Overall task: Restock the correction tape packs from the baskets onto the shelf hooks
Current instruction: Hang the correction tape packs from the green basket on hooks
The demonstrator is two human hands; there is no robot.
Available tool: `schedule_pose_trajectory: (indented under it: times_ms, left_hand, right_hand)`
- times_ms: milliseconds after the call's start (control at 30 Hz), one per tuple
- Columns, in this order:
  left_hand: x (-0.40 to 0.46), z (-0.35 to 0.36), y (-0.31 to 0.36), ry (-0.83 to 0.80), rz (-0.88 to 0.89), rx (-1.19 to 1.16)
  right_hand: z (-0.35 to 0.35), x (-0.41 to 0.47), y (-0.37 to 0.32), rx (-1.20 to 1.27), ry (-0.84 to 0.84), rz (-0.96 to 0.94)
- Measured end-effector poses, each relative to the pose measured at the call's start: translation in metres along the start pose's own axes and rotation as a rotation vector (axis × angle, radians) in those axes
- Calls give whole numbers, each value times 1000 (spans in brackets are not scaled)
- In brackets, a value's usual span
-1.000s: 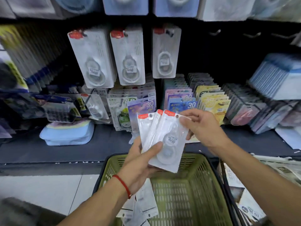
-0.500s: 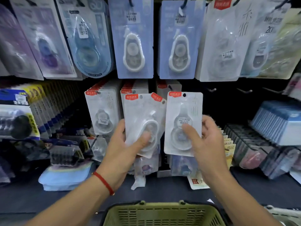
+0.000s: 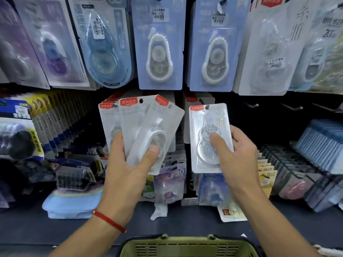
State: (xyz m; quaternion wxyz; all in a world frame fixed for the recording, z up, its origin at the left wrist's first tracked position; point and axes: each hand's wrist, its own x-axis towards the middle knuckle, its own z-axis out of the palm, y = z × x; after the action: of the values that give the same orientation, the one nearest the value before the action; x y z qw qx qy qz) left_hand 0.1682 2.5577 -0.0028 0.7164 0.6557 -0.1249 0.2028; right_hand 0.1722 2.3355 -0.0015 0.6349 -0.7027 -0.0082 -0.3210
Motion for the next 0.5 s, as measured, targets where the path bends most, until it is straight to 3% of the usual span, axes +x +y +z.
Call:
schedule_pose_trajectory:
  times_ms: [67, 200, 267, 400, 500]
  left_hand:
    - [-1, 2, -2, -31, -71, -98]
    - [-9, 6, -13, -149, -273, -257]
    - [-12, 8, -17, -200, -360, -341]
    - [-16, 13, -17, -263, -419, -401]
    - [-18, 17, -13, -238, -417, -350]
  right_hand:
    - [4, 3, 4, -90, 1, 31]
    - [8, -1, 9, -542, -31, 30]
    - [12, -11, 9, -470, -41, -23]
    - [28, -35, 9, -191, -307, 126]
    - [35, -37, 7, -55, -271, 109]
